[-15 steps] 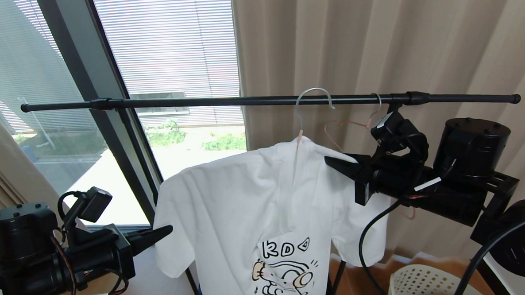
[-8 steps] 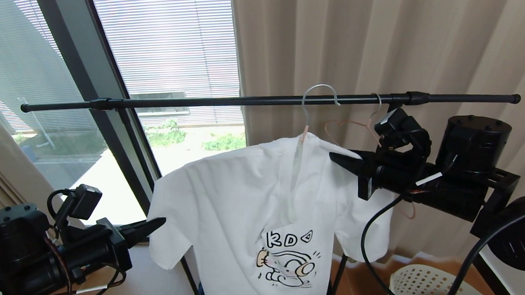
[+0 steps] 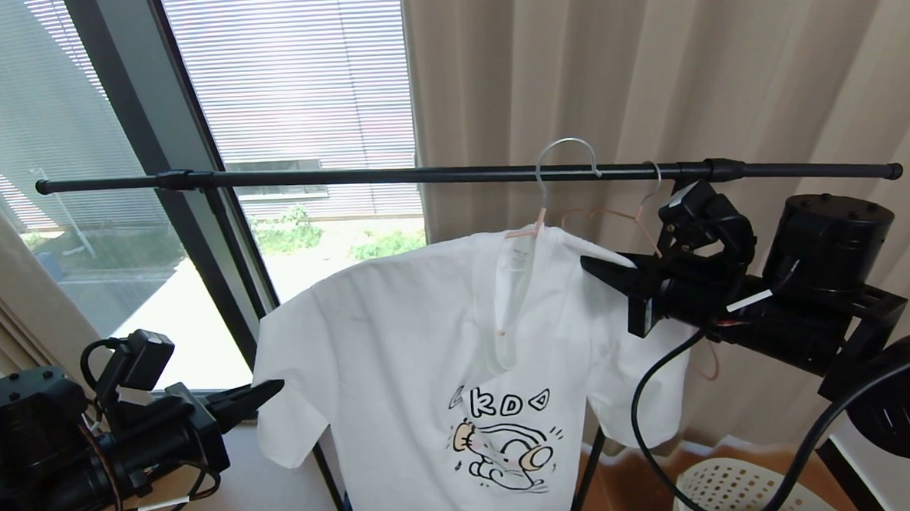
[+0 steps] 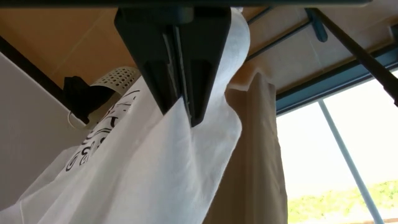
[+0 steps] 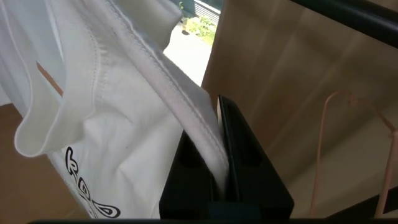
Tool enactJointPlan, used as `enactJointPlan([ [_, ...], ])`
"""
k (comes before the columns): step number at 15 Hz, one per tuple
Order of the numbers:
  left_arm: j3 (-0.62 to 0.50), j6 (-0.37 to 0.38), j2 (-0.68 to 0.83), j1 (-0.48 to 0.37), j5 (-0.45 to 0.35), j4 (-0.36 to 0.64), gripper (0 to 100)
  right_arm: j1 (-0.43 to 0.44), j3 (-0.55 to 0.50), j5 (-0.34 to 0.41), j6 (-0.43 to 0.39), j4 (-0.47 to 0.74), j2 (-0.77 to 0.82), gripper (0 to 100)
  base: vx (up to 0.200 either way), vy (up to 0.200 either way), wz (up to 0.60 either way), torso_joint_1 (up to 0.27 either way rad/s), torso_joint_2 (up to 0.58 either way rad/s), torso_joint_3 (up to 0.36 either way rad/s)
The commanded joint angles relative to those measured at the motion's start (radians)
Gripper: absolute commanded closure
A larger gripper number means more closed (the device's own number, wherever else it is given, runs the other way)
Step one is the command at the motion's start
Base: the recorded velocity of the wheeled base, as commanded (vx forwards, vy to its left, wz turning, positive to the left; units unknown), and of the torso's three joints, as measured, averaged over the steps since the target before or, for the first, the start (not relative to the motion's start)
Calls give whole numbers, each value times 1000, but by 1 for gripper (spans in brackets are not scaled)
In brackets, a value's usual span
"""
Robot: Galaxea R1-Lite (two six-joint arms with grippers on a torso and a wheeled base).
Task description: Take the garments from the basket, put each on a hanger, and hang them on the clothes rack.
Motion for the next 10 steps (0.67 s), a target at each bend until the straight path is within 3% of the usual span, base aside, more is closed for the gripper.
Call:
enactJointPlan([
  [1, -3, 0, 7, 12, -1, -1, 100, -7, -4, 1, -1, -1, 2, 100, 0, 0, 0, 0, 0, 0],
  [10, -4, 0, 8, 16, -1, -1, 100, -36, -14, 1, -1, -1, 0, 100, 0, 0, 0, 0, 0, 0],
])
